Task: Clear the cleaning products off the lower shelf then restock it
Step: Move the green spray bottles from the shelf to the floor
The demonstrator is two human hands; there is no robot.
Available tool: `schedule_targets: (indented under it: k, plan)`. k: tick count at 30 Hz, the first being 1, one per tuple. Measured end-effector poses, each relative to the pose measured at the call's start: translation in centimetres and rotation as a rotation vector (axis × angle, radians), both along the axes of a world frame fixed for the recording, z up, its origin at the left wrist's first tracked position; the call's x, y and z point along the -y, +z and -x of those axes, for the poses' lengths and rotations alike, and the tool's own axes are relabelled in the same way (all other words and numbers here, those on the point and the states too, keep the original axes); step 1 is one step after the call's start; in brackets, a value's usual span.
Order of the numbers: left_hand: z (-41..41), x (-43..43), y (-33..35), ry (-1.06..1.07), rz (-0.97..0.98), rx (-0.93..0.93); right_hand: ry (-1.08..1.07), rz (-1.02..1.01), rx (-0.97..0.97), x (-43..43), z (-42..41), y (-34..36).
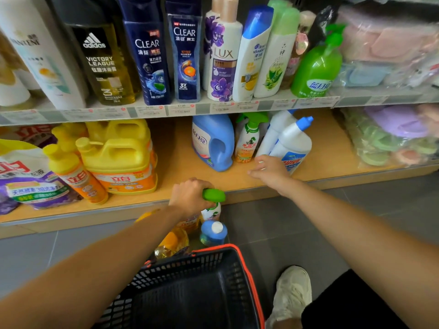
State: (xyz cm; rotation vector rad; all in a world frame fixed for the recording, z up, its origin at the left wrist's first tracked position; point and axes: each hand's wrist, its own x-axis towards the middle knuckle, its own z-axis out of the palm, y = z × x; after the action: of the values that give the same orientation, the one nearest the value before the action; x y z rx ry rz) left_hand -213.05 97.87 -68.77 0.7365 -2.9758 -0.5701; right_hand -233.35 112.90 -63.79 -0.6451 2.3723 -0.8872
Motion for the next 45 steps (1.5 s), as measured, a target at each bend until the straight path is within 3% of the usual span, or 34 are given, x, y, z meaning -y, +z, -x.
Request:
schedule_targets:
  k: [4,15,18,24,34,41,45]
  plan:
    - [0.1,1.0,-3.3,-0.084,0.043,0.063,-0.028,0.106,-0.079,2.7,2.3,-1.7]
    - [-0.7,1.0,-5.9,0.016,-0.006,-0.212,-0.242,0.462,-0.060,6.8,4.7,-6.4]
    - [-0.6,1.0,-5.9,0.046,0.005,-0.241,-0.381,0.526,-0.175,6.5,3.2,-7.7]
    - [-0.6,1.2,-6.2,0.043,0.004,-0.246,-0.499,0.588,-0.167,6.5,1.6,-8.1]
    - [-0.3,1.5,-6.3,0.033,-0.032,-0.187,-0.359,0.503,-0.187,6.0,2.8,-7.4]
    - [0.7,1.7,-3.9,-0.027,-0.102,0.024,-0.225,0.403,-0.248,1.3,0.2,-4.5]
    - [1.0,2.1,-0.1,0.001,-0.178,-0.089,-0.159,0.347,-0.188,-0.9,-1.7,-1.0]
